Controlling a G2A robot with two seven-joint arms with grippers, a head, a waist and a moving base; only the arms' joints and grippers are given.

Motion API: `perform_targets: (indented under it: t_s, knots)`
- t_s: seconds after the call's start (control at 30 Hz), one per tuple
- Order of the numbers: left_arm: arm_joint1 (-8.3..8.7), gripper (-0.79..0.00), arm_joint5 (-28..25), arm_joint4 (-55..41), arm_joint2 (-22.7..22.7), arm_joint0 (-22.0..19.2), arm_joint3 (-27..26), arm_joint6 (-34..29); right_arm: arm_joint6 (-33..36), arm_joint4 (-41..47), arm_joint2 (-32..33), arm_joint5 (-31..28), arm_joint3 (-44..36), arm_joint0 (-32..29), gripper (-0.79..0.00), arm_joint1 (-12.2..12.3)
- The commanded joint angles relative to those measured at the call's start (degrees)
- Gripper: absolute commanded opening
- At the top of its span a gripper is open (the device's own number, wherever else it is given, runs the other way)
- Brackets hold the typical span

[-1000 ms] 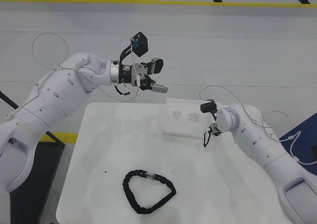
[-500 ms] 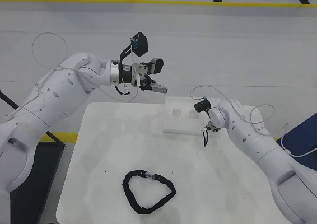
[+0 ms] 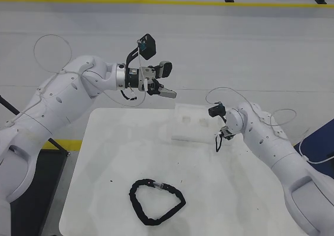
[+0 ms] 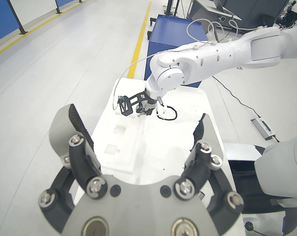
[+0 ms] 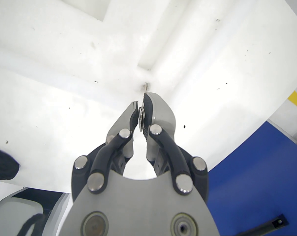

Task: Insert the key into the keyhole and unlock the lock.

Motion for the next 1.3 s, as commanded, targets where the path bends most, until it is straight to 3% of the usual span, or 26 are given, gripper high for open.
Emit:
perform_targets:
  t_s: [0.0,0.03,0.23,0.27,0.3,0.33,0.5,0.7,1.27]
  knots:
    - [0.00,0.000,0.0,0.0,0.0,0.0,0.0,0.0,0.0,-0.1,0.3,-0.1,0.0,0.3,-0.739,0.0]
    - [0.00,0.000,0.0,0.0,0.0,0.0,0.0,0.0,0.2,-0.1,0.4,-0.2,0.0,0.4,-0.785,0.0]
    - [0.00,0.000,0.0,0.0,0.0,0.0,0.0,0.0,0.2,0.5,1.8,-0.8,0.3,0.3,-0.785,0.1]
    - [0.00,0.000,0.0,0.0,0.0,0.0,0.0,0.0,0.1,0.4,1.9,-0.7,0.3,0.2,-0.699,0.1]
    - [0.00,0.000,0.0,0.0,0.0,0.0,0.0,0.0,0.0,0.3,2.0,-0.7,0.3,0.1,-0.483,0.2]
    - [0.00,0.000,0.0,0.0,0.0,0.0,0.0,0.0,-0.1,0.4,2.2,-0.8,0.3,0.0,-0.419,0.2]
    - [0.00,0.000,0.0,0.0,0.0,0.0,0.0,0.0,-2.6,0.3,3.5,-2.4,-0.7,-0.5,-0.326,0.6]
    - [0.00,0.000,0.0,0.0,0.0,0.0,0.0,0.0,-5.3,-1.8,5.2,-9.9,-5.3,-2.9,-0.394,2.3]
    - [0.00,0.000,0.0,0.0,0.0,0.0,0.0,0.0,-2.4,-6.1,14.7,-10.9,-21.3,-14.3,-0.434,8.4]
